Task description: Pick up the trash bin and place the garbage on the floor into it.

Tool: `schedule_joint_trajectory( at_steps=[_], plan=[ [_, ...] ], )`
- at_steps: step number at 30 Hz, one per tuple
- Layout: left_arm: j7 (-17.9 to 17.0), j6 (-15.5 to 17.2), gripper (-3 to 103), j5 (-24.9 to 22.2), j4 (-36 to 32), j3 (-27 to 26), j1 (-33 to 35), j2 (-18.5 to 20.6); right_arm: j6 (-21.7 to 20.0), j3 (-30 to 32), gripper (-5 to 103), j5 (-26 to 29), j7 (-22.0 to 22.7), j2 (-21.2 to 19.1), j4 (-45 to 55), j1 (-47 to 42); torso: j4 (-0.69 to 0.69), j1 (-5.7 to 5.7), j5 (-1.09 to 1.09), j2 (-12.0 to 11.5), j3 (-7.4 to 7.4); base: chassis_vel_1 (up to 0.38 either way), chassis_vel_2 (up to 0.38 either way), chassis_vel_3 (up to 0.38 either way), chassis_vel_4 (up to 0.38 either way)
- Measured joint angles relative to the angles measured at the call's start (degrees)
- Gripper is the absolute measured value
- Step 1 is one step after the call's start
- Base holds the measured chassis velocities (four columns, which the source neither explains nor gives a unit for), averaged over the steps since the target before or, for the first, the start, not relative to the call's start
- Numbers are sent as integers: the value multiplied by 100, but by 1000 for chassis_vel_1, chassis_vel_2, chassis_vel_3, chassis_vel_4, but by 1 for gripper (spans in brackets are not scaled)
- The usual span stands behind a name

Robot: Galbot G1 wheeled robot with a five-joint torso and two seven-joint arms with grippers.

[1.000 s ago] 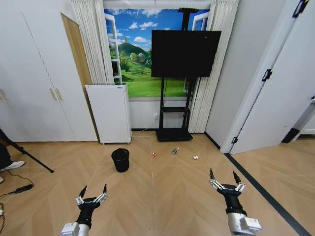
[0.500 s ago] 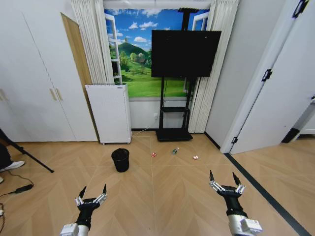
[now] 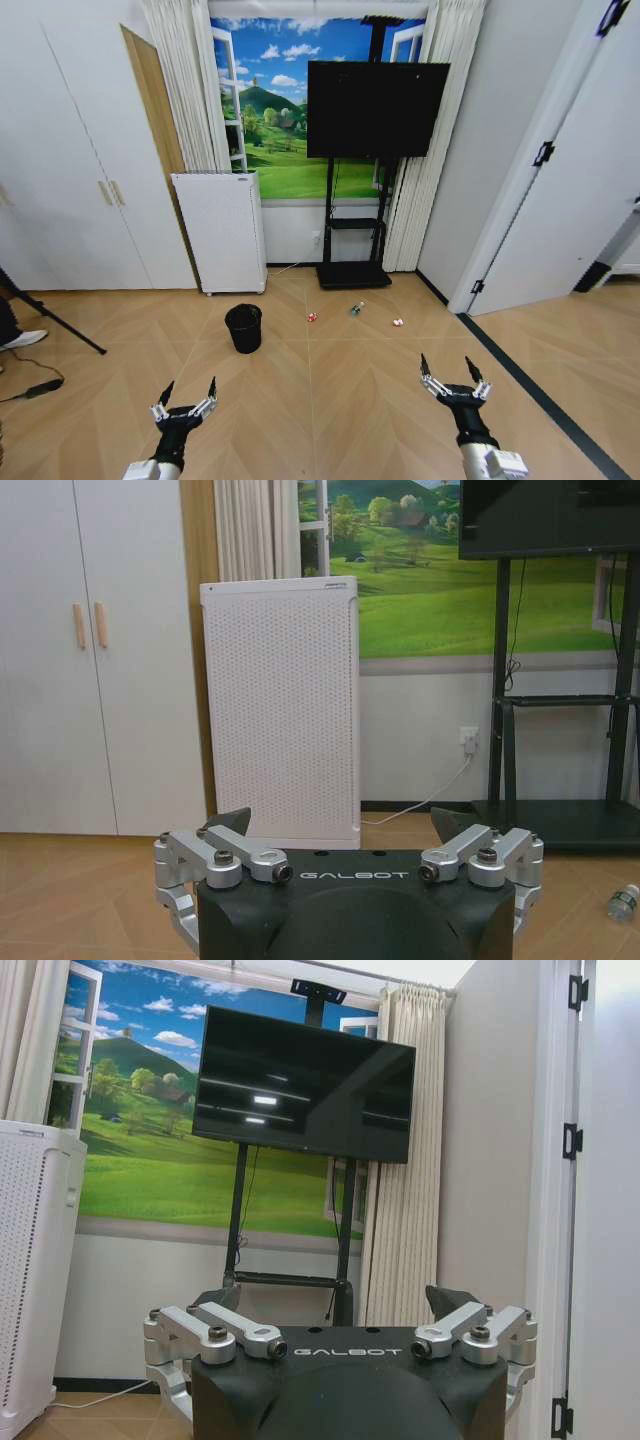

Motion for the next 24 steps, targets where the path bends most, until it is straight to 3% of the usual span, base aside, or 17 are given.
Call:
schedule_joint_trajectory(
  at_steps=[18,21,23,24],
  plan=[
    [10,-19,98,-1,76,-35,41,-36,6,-83,100,-14,12,22,-158,69,2,3,4,-1,1,-276,277,277,-281],
    [11,-19,98,-9,57,-57,52,-29,12,-93,100,-27,13,28,-166,66,-2,2,-5,-1,0,-379,351,377,-364],
    [10,-20,98,-12,49,-65,59,-21,14,-98,100,-30,12,35,-172,67,4,4,8,-2,2,-355,378,346,-346],
    [11,-21,98,-14,49,-65,64,-13,21,-97,100,-32,13,44,-177,63,0,3,-1,-1,0,-360,369,346,-357]
  ],
)
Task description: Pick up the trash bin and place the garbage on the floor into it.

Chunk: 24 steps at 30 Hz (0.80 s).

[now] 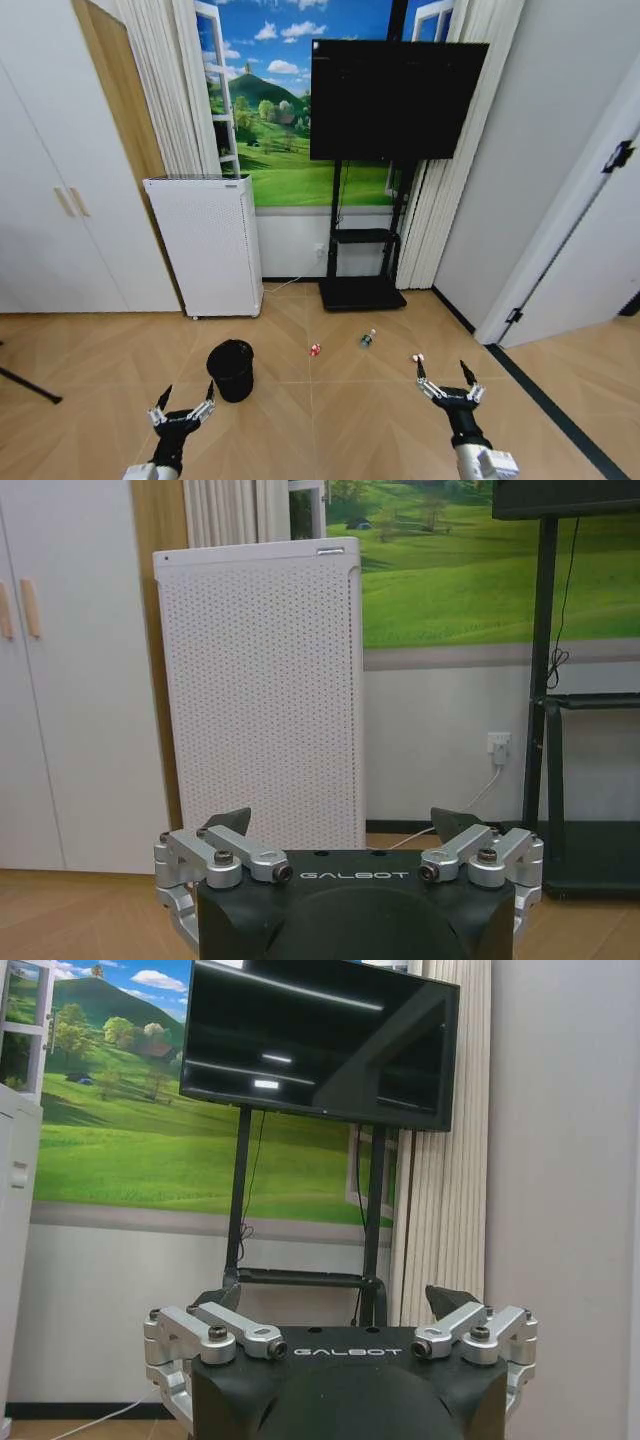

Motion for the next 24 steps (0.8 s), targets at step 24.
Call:
schedule_joint_trajectory(
  at_steps=[24],
  plan=[
    [10,-6,98,47,50,-10,14,-55,140,67,100,-131,227,-25,-224,126,-2,-1,-6,1,0,-354,346,359,-355]
  ],
)
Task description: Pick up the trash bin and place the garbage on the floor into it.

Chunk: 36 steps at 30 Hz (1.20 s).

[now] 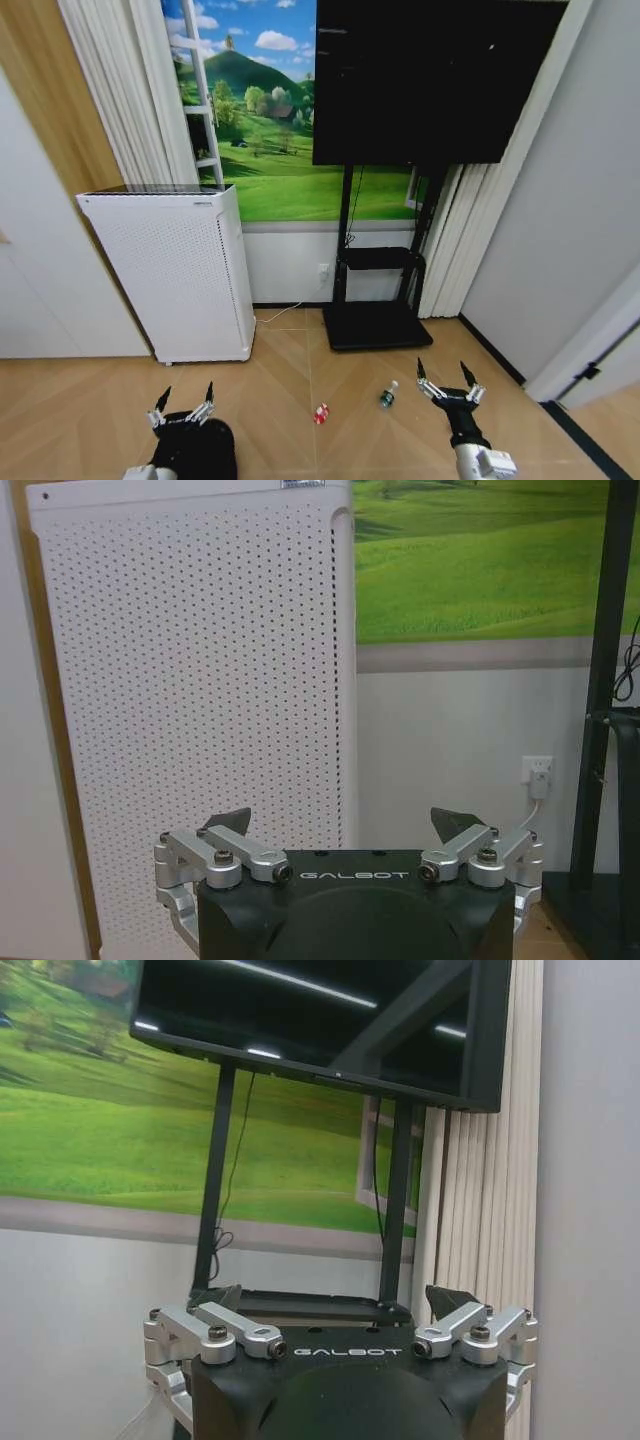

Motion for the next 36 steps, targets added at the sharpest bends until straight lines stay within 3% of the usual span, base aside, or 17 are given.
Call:
schedule_joint_trajectory(
  at_steps=[1,3,4,9,10,20,25,32,33,34,35,36],
  plan=[
    [4,6,98,3,0,-1,4,-1,11,30,100,-32,27,-12,-22,-2,4,1,17,-2,1,-289,317,289,-316],
    [5,7,98,6,5,-4,6,-1,38,41,100,-44,34,-23,-29,-12,7,5,12,-2,3,-268,296,289,-234],
    [10,10,98,6,13,-2,6,-1,74,67,100,-47,43,-25,-30,-36,1,4,-2,-2,2,-246,172,161,-151],
    [16,14,98,7,13,-2,13,-16,141,94,100,-47,44,-20,-11,-119,3,5,13,-3,3,-120,121,67,-119],
    [20,15,98,8,16,-2,17,-18,186,96,100,-49,41,-16,-2,-145,0,3,4,-2,2,0,0,0,0],
    [21,40,98,-5,64,-35,48,-9,252,32,100,-87,-58,9,23,-170,2,-5,6,2,-2,54,-43,-36,41],
    [-175,274,98,-206,189,-147,207,19,259,43,100,-91,-71,36,9,-200,4,0,6,0,0,-13,3,22,-13],
    [-222,201,98,-322,80,-234,178,118,257,34,100,-62,-69,41,-4,-184,2,-1,6,0,0,0,0,0,0],
    [-148,53,98,-267,29,-231,165,124,254,21,100,-59,-69,45,-8,-182,2,-1,7,0,0,0,0,0,0],
    [-7,-387,100,32,-35,-247,131,117,254,-5,100,-59,-71,64,-14,-181,1,-1,6,0,0,0,0,0,0],
    [-7,-387,100,32,-35,-247,131,117,254,-5,100,-59,-71,64,-14,-181,1,-1,6,0,0,0,0,0,0],
    [100,-727,100,317,-127,-309,131,101,255,-24,100,-59,-82,80,-24,-190,2,-1,6,0,0,0,0,0,0]
  ],
)
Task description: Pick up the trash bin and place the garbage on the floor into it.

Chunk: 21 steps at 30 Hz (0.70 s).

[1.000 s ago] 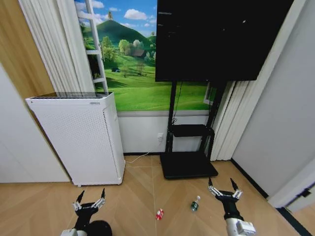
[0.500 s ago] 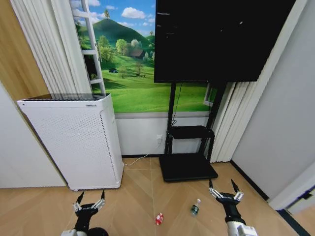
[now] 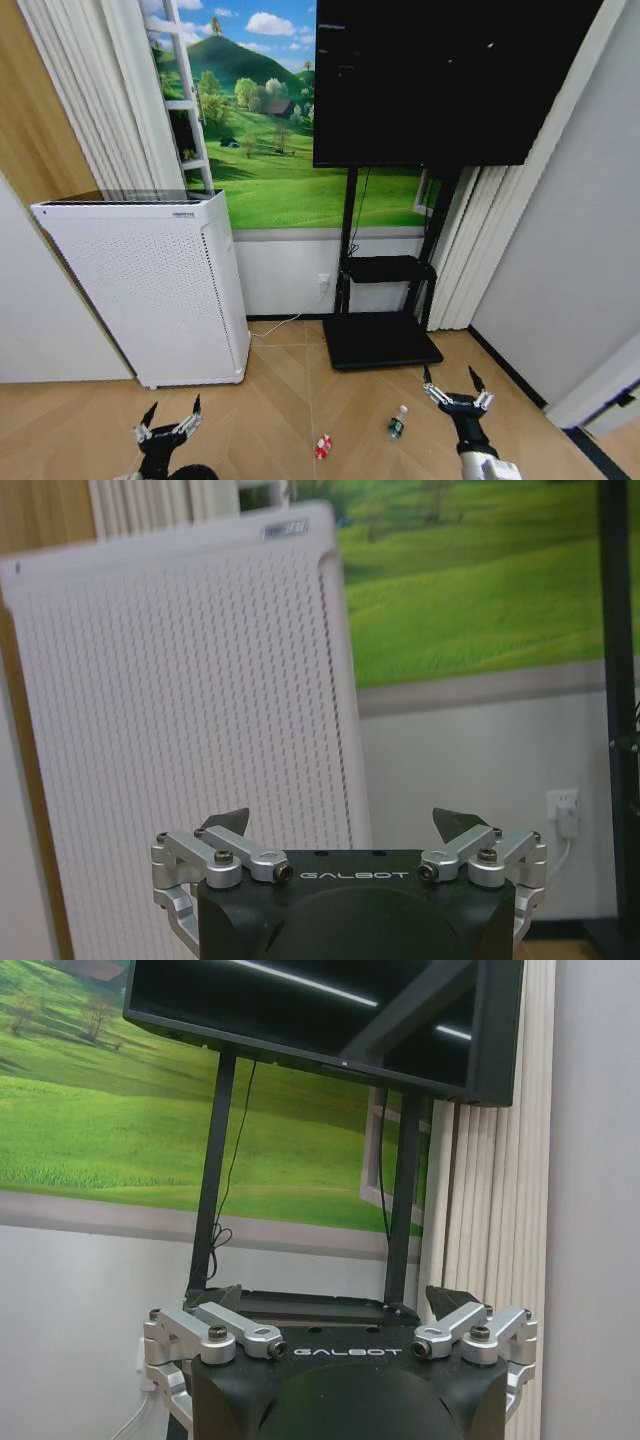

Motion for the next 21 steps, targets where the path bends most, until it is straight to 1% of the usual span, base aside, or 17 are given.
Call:
schedule_joint_trajectory(
  at_steps=[1,6,10,14,18,21],
  plan=[
    [24,-125,100,68,-81,-22,12,-9,3,-16,100,-1,-14,8,-13,-2,-1,0,1,0,0,0,0,0,0],
    [-27,-168,100,47,-135,-53,21,-25,19,-67,100,-7,-42,20,-49,1,0,-5,0,-17,-8,0,0,0,0],
    [-53,-169,100,4,-88,-46,42,-65,33,-137,100,-40,-69,52,-78,6,0,-48,0,-109,-58,0,0,0,0],
    [-47,-151,100,4,-99,22,56,-102,90,-172,100,-83,-106,66,-142,14,0,-106,0,-248,-141,0,0,0,0],
    [-26,-141,100,7,-103,35,58,-104,115,-192,100,-90,-142,66,-179,19,0,-133,0,-312,-179,0,0,0,0],
    [-1,-131,100,5,-63,40,46,-106,143,-246,100,-121,-200,86,-238,30,0,-185,0,-436,-251,0,0,0,0]
  ],
)
